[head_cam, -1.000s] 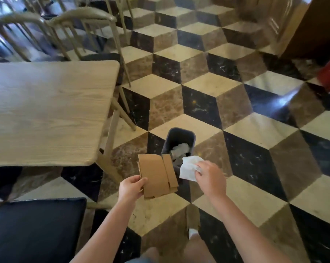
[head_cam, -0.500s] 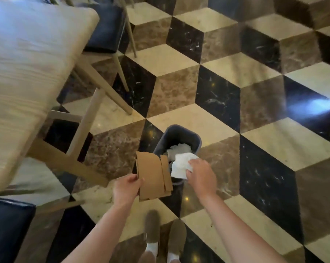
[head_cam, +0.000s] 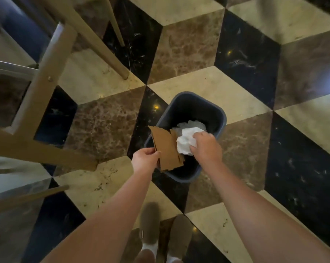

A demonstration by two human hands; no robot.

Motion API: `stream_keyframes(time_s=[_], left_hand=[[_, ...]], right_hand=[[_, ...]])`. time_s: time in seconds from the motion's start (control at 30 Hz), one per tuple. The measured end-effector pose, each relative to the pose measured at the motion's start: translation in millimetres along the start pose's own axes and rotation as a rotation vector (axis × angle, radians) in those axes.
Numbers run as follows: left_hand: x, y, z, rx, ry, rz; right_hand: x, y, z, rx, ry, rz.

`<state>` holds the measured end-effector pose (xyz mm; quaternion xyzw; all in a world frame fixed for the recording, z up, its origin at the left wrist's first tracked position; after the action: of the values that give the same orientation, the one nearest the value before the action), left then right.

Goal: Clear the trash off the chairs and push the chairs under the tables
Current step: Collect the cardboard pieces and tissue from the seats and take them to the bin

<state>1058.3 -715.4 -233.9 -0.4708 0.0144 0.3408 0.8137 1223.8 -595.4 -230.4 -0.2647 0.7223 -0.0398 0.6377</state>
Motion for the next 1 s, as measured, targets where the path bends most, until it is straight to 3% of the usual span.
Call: stream_keyframes(time_s=[0.23, 0.43, 0.6, 0.8, 1.0], left_hand=[[16.1, 9.2, 1.8, 0.021, -0.009, -0.081], [-5.8, -50.0, 43.3, 0.317, 0.399, -0.135], [-76.6, -154.9, 107.3, 0.519, 0.719, -0.137], [-185.9, -286.3, 173.5, 0.804, 0.958, 0.034], [-274.0, -384.7, 173.6, 0.864, 0.967, 0.274]], right_hand=[[4.7, 8.1, -10.9, -0.069, -0.030, 0.023], [-44.2, -33.1, -37.2, -0.152, -0.077, 0.038], [-155.9, -111.8, -85.0, -0.250, -0.076, 0.059], [-285.2, -209.5, -165.4, -0.392, -0.157, 0.146], [-353.8, -297.2, -243.9, -0.582, -0.159, 0.261]])
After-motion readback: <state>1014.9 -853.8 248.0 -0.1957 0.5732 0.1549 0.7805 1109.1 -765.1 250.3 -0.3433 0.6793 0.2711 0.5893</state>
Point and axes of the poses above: each hand's wrist, its own y-axis towards the middle knuckle, its own x-axis out of the palm, z = x × y, the point moved 6 cm from there along y, towards the middle knuckle, and after that the axes turned 7 degrees about -y, right-handed, at the moved point
